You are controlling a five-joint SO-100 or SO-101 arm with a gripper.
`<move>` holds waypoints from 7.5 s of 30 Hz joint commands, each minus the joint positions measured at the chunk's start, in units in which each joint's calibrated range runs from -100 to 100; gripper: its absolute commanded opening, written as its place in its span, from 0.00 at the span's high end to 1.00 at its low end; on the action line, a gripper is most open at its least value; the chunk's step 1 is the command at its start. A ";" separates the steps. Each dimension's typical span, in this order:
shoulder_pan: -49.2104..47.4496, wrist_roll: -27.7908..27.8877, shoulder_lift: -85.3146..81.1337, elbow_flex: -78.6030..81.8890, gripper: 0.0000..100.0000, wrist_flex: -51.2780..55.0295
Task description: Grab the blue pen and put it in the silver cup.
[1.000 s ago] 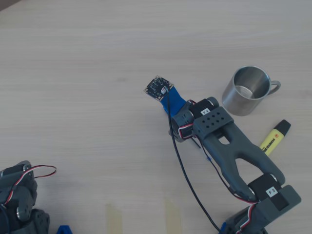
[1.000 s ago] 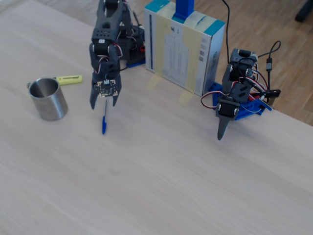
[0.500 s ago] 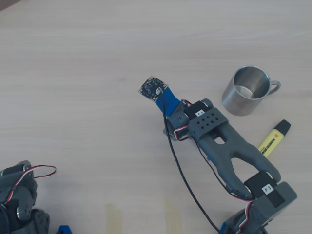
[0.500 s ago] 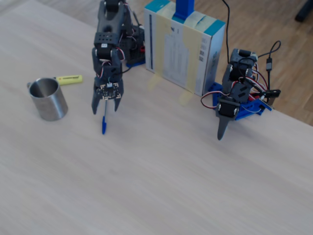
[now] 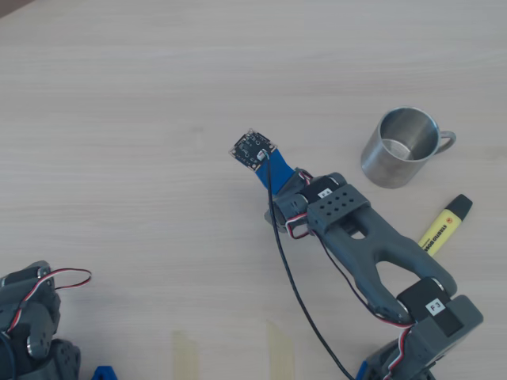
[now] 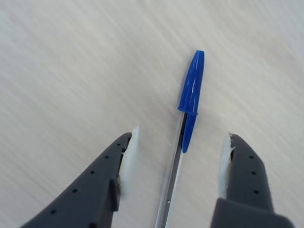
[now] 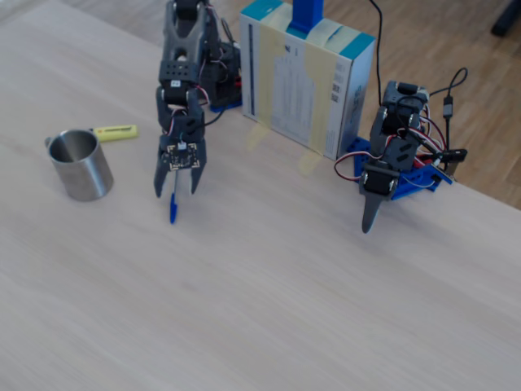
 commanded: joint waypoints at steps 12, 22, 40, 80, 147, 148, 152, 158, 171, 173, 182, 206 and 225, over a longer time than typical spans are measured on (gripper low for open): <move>0.21 -3.58 -0.41 6.16 0.73 -3.73; 0.12 -3.58 -0.41 9.06 0.73 -3.64; -0.40 -6.70 -0.58 10.51 0.74 -3.21; -0.40 -7.32 -3.90 11.06 0.98 -2.95; -1.36 -11.74 -57.85 32.73 0.98 -32.30; -0.92 -12.21 -58.51 33.73 0.98 -34.36; 1.00 -12.62 -61.09 36.91 0.98 -42.34; 4.40 -12.57 -63.83 39.72 0.98 -51.86; 10.77 -12.68 -65.83 39.99 0.98 -64.47; 11.82 -12.52 -65.91 39.99 0.98 -65.16; 16.18 -12.21 -66.83 40.17 0.98 -64.90; 26.91 -12.62 -70.07 44.89 0.98 -65.07; 29.70 -12.21 -61.42 44.07 0.98 -65.24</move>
